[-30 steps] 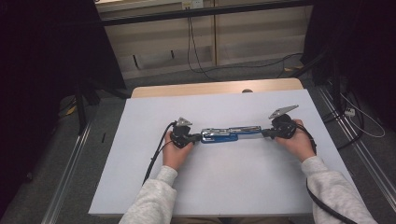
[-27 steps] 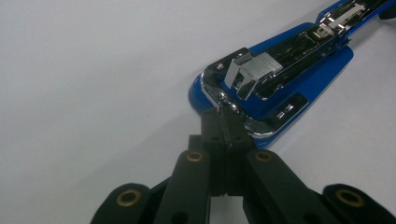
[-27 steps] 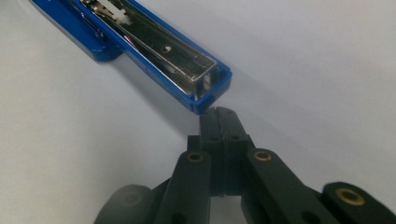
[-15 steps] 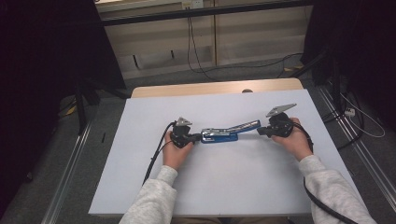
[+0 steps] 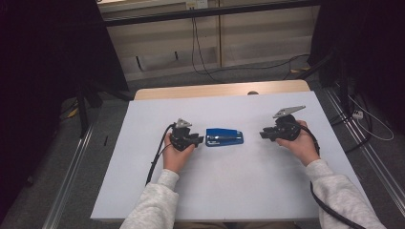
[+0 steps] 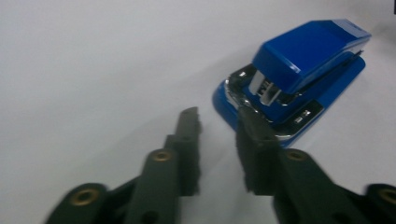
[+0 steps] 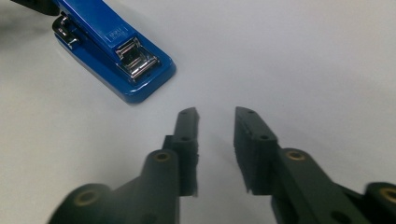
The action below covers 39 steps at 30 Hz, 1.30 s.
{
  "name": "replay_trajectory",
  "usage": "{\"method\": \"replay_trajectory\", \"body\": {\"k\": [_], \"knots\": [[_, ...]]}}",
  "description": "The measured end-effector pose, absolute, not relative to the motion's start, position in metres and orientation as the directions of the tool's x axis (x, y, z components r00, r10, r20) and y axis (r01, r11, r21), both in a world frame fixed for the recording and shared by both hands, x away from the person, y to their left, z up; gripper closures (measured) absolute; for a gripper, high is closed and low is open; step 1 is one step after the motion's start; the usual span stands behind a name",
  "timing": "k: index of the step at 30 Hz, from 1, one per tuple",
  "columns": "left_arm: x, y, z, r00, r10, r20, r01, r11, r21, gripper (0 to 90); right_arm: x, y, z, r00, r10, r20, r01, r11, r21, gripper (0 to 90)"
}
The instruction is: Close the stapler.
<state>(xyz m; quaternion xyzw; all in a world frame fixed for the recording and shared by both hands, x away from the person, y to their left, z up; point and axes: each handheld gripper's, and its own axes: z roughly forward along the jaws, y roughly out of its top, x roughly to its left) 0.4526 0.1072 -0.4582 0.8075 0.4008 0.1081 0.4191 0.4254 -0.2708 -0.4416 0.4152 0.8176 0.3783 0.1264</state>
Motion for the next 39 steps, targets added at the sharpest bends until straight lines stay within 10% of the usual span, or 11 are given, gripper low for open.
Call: {"method": "replay_trajectory", "body": {"k": [12, 39], "knots": [[0.437, 0.138, -0.441, 0.65, 0.722, -0.238, 0.562, -0.246, 0.79, 17.2, 0.41, -0.266, -0.437, -0.605, 0.781, 0.156, 0.593, 0.311, 0.743, 29.0], [0.397, 0.163, -0.425, 0.741, 0.633, -0.223, 0.456, -0.231, 0.86, 6.1, 0.36, -0.271, -0.432, -0.636, 0.757, 0.149, 0.57, 0.331, 0.752, 14.7]]}}
